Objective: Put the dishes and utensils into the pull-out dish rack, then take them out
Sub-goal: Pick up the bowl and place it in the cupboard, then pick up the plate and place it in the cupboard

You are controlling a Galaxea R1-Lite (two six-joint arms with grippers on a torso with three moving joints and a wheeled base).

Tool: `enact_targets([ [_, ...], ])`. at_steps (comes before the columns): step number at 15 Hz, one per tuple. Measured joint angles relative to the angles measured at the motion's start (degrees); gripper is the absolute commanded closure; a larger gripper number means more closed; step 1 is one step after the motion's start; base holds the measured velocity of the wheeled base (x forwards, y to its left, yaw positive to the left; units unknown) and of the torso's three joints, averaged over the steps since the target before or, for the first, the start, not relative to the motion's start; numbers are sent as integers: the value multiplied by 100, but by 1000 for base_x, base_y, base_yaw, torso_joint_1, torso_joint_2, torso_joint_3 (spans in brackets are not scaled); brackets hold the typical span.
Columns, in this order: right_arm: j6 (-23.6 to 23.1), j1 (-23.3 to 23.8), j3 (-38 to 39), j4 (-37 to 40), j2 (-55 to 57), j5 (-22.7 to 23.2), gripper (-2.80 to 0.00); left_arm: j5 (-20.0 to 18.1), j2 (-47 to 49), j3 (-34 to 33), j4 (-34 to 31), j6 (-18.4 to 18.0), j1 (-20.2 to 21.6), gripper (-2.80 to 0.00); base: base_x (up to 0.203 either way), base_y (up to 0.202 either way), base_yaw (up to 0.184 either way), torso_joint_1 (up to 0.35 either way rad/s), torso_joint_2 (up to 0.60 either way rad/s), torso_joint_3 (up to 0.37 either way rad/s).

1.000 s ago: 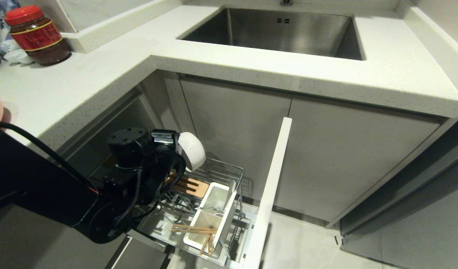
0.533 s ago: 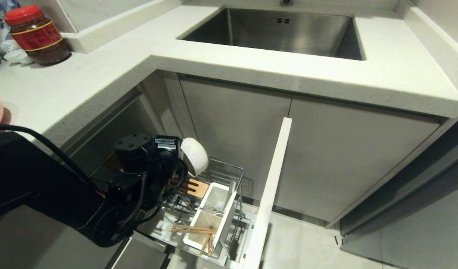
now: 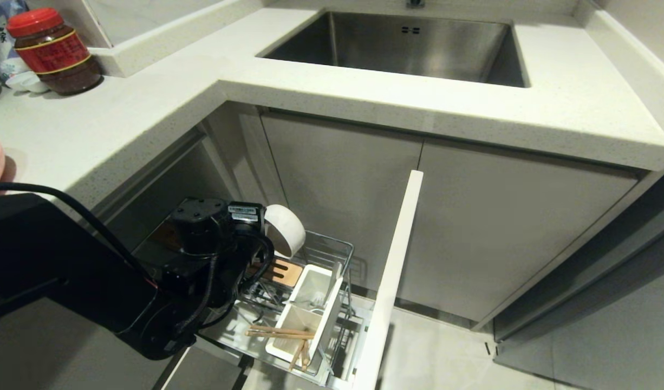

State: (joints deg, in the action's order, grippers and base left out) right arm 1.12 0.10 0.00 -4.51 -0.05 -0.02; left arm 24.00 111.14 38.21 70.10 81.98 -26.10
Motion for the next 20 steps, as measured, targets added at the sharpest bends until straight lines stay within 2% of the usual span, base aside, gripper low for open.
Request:
enact_targets([
  [1, 2, 0, 0, -2, 0, 2, 0, 0, 3, 2, -1, 0, 0, 0, 0, 0, 0, 0, 0, 0],
  [2, 0, 0, 0, -1, 0, 0, 0, 0, 5, 2, -4, -1, 0, -280, 0, 0, 0, 0, 0, 0],
  [9, 2, 0, 0, 0, 0, 0, 0, 35, -160, -43, -121, -6, 2, -280, 0, 0, 0, 0, 0, 0],
  [11, 2, 0, 0, -1, 0, 1, 0, 48, -340, -65, -512, -15, -30, -280, 0, 0, 0, 0, 0, 0],
  [14, 2, 0, 0, -1, 0, 0, 0, 46, -929, -23, -1616, -28, -94, -280, 0, 0, 0, 0, 0, 0],
  [15, 2, 0, 0, -2, 0, 0, 0, 39, -1215, 15, -2068, -39, -122, 0, 0, 0, 0, 0, 0, 0],
  [17, 2, 0, 0, 0, 0, -1, 0, 113, -1819, 138, -3020, -61, -236, 0, 0, 0, 0, 0, 0, 0],
  [18, 0, 0, 0, -2, 0, 0, 0, 265, -2102, 220, -3513, -83, -341, 0, 0, 0, 0, 0, 0, 0],
  [20, 1, 0, 0, -1, 0, 0, 0, 527, -2572, 426, -4360, -327, -542, 0, 0, 0, 0, 0, 0, 0],
])
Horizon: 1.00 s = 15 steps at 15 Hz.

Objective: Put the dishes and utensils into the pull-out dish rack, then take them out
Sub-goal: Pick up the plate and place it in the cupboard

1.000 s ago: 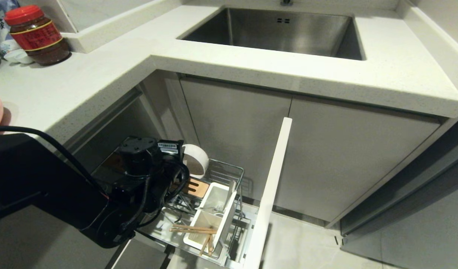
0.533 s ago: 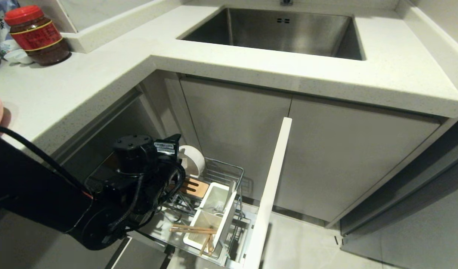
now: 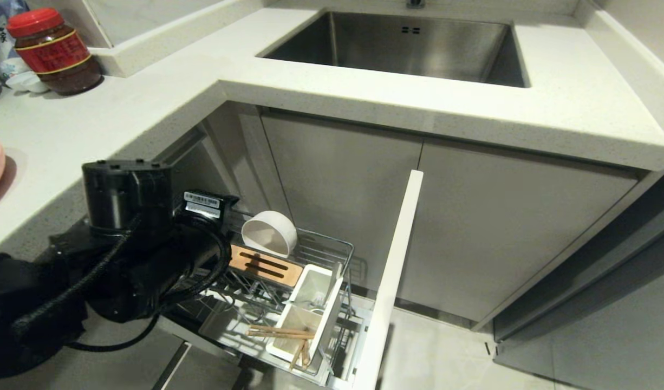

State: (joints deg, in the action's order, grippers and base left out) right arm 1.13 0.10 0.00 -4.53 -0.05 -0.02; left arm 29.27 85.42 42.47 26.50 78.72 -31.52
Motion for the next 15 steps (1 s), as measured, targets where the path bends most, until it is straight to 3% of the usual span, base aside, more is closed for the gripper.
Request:
enact_targets([
  [2, -1, 0, 0, 1, 0, 0, 0, 64, -420, 283, -598, -511, -206, 0, 0, 0, 0, 0, 0, 0],
  [6, 1, 0, 0, 0, 0, 0, 0, 19, -1164, 984, -1075, -1636, -630, 0, 0, 0, 0, 0, 0, 0],
  [10, 1, 0, 0, -1, 0, 0, 0, -929, -1845, 2009, -1741, -4066, -689, 0, 0, 0, 0, 0, 0, 0],
  [13, 1, 0, 0, -1, 0, 0, 0, -1323, -2155, 2744, -2512, -5946, -44, 0, 0, 0, 0, 0, 0, 0],
  [15, 1, 0, 0, 1, 0, 0, 0, -1324, -2229, 3079, -2969, -6682, 571, 0, 0, 0, 0, 0, 0, 0],
])
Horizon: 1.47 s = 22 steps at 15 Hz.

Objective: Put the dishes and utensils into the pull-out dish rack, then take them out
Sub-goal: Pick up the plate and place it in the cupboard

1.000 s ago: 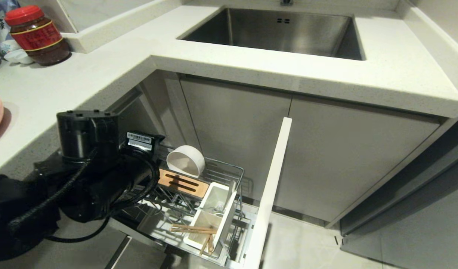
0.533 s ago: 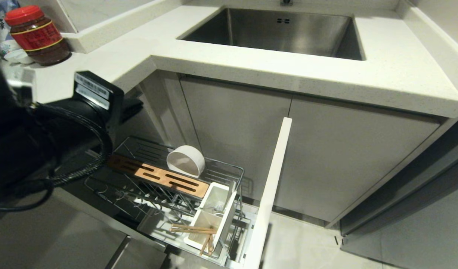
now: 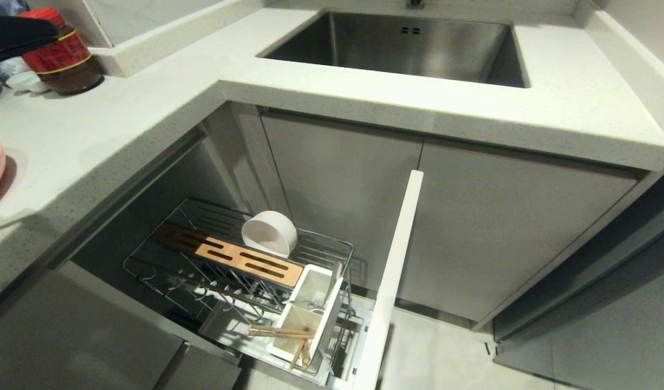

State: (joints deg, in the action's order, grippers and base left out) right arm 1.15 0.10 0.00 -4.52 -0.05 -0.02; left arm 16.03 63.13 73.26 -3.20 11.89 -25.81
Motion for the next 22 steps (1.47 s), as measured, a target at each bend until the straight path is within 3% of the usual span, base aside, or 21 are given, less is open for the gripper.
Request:
enact_targets([
  [2, -1, 0, 0, -2, 0, 0, 0, 101, 51, 403, -549, -217, 652, 0, 0, 0, 0, 0, 0, 0],
  [5, 0, 0, 0, 0, 0, 0, 0, 455, 242, 1038, -1685, -161, 1229, 0, 0, 0, 0, 0, 0, 0],
  [6, -2, 0, 0, -2, 0, -1, 0, 609, 304, 1214, -2110, -135, 1335, -280, 0, 0, 0, 0, 0, 0],
  [8, -1, 0, 0, -2, 0, 1, 0, 937, 456, 1548, -2987, -104, 1573, -280, 0, 0, 0, 0, 0, 0],
  [10, 0, 0, 0, -2, 0, 0, 0, 1034, 650, 1727, -3377, -95, 1903, -280, 0, 0, 0, 0, 0, 0],
  [15, -2, 0, 0, 0, 0, 0, 0, 1200, 1097, 1946, -3460, -79, 2636, -280, 0, 0, 0, 0, 0, 0],
  [22, 0, 0, 0, 1, 0, 0, 0, 1180, 1664, 2106, -3779, 11, 2855, -280, 0, 0, 0, 0, 0, 0],
])
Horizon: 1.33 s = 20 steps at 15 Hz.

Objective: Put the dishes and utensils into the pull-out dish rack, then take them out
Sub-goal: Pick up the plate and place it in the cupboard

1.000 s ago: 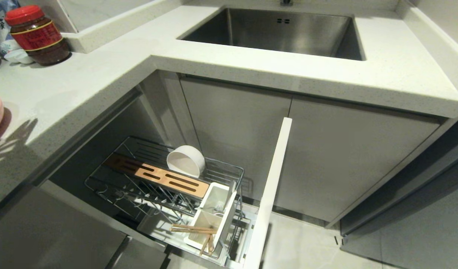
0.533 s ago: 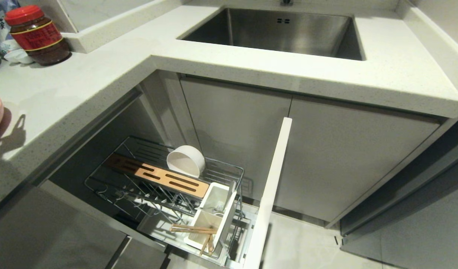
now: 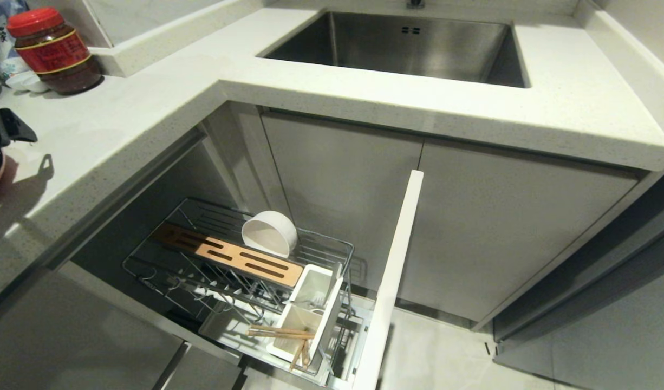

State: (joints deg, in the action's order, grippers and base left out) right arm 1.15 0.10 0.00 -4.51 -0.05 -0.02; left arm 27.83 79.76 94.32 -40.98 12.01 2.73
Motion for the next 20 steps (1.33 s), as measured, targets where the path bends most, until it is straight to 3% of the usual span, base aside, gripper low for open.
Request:
enact_targets([
  [10, -2, 0, 0, -2, 0, 0, 0, -187, 415, 138, 4, 2, 283, -280, 0, 0, 0, 0, 0, 0],
  [11, 0, 0, 0, -2, 0, 0, 0, -185, 433, 138, 13, 4, 285, 0, 0, 0, 0, 0, 0, 0],
  [20, 0, 1, 0, -2, 0, 2, 0, -147, 468, 138, 20, 0, 291, 0, 0, 0, 0, 0, 0, 0],
])
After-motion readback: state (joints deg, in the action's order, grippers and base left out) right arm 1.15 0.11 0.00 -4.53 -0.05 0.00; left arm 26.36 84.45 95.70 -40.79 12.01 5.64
